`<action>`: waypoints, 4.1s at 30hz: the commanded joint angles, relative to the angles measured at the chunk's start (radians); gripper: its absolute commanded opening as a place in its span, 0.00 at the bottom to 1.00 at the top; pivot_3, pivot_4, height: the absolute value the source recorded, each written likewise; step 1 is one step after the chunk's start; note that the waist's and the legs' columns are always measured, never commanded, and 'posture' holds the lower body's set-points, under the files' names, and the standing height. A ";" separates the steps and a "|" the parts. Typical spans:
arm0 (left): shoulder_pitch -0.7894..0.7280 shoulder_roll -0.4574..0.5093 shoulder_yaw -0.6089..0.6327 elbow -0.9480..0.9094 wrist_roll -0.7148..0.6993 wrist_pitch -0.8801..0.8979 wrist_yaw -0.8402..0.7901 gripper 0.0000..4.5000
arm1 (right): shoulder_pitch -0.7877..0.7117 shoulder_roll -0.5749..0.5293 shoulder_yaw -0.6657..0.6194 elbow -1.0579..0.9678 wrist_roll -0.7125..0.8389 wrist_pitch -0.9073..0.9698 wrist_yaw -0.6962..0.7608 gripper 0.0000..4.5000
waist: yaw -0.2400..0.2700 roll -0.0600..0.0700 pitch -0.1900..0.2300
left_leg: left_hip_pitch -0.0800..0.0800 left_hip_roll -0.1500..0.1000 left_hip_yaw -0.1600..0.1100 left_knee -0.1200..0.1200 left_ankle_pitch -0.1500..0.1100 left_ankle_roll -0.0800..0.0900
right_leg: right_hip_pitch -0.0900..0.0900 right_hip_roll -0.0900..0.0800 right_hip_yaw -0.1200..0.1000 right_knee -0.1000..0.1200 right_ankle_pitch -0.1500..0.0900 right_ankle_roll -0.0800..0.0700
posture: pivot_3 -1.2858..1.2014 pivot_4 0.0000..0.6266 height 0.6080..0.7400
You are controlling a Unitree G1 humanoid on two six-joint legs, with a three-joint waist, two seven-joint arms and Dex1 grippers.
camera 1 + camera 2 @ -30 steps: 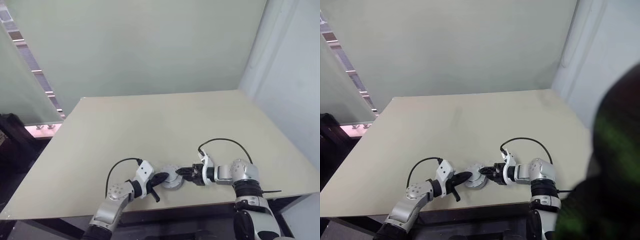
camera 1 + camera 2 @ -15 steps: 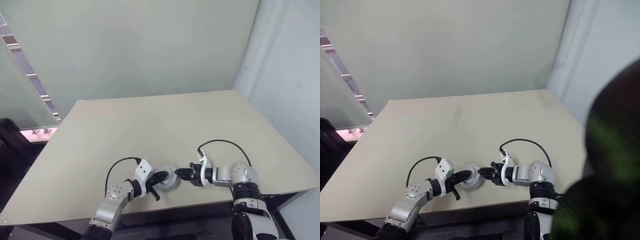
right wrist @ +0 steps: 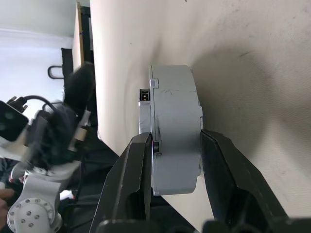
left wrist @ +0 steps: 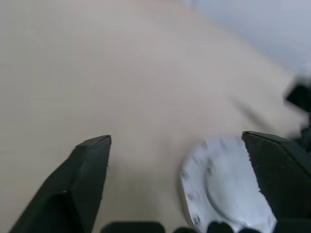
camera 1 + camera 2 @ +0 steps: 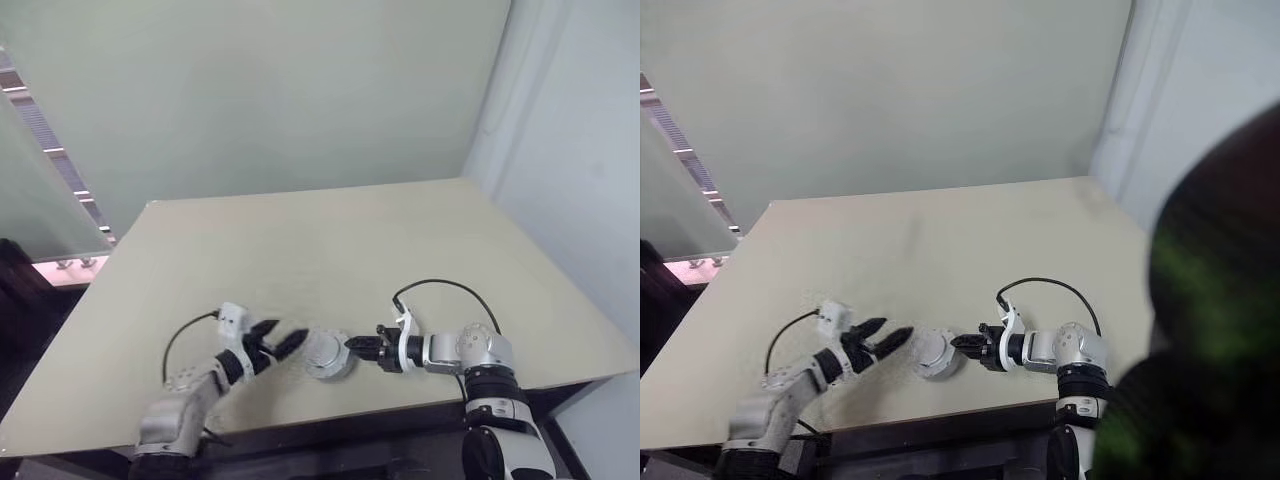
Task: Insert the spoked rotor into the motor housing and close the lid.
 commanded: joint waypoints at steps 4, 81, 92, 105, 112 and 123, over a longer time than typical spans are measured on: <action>0.054 -0.028 0.085 -0.108 -0.159 0.115 0.053 1.00 | -0.012 0.044 -0.093 -0.016 0.098 0.015 -0.003 0.27 | 0.000 -0.001 0.001 | -0.002 0.000 0.000 0.000 0.000 0.000 | -0.001 0.000 0.000 -0.001 0.000 0.000 | 0.52 0.00 1.00; -0.205 -0.167 0.251 0.317 -0.071 -0.401 0.415 0.45 | 0.194 -0.213 0.665 -0.354 -0.300 -1.039 0.270 1.00 | 0.027 -0.015 0.005 | -0.014 -0.003 -0.002 0.003 0.000 -0.002 | -0.008 0.001 0.002 -0.004 0.000 0.000 | 0.52 0.00 1.00; -0.208 -0.138 0.226 0.427 0.057 -0.444 0.449 0.61 | 0.188 -0.201 0.674 -0.326 -0.352 -1.102 0.273 1.00 | 0.047 -0.017 0.006 | -0.012 -0.003 -0.003 0.003 0.000 -0.002 | -0.006 0.001 0.001 -0.003 0.001 -0.001 | 0.52 0.00 1.00; -0.103 -0.103 0.223 0.293 0.160 -0.532 0.501 0.99 | 0.191 -0.206 0.673 -0.317 -0.388 -1.103 0.268 1.00 | 0.047 -0.017 0.006 | -0.006 -0.002 -0.003 0.003 0.000 -0.003 | -0.002 0.000 0.001 -0.003 0.001 -0.001 | 0.52 0.00 1.00; 0.083 -0.042 0.111 -0.073 0.088 -0.426 0.294 0.99 | 0.180 -0.211 0.606 -0.330 -0.347 -1.045 0.242 1.00 | 0.046 -0.016 0.006 | -0.006 -0.002 -0.001 0.003 -0.001 -0.003 | -0.001 0.000 0.002 -0.003 0.001 -0.002 | 0.52 0.00 1.00; 0.266 0.119 -0.066 -0.445 0.070 -0.198 0.145 0.99 | 0.183 -0.228 0.494 -0.366 -0.310 -1.038 0.210 1.00 | 0.046 -0.013 0.008 | -0.004 0.000 0.000 0.003 -0.001 -0.003 | -0.001 0.001 0.002 -0.003 -0.001 -0.004 | 0.52 0.00 1.00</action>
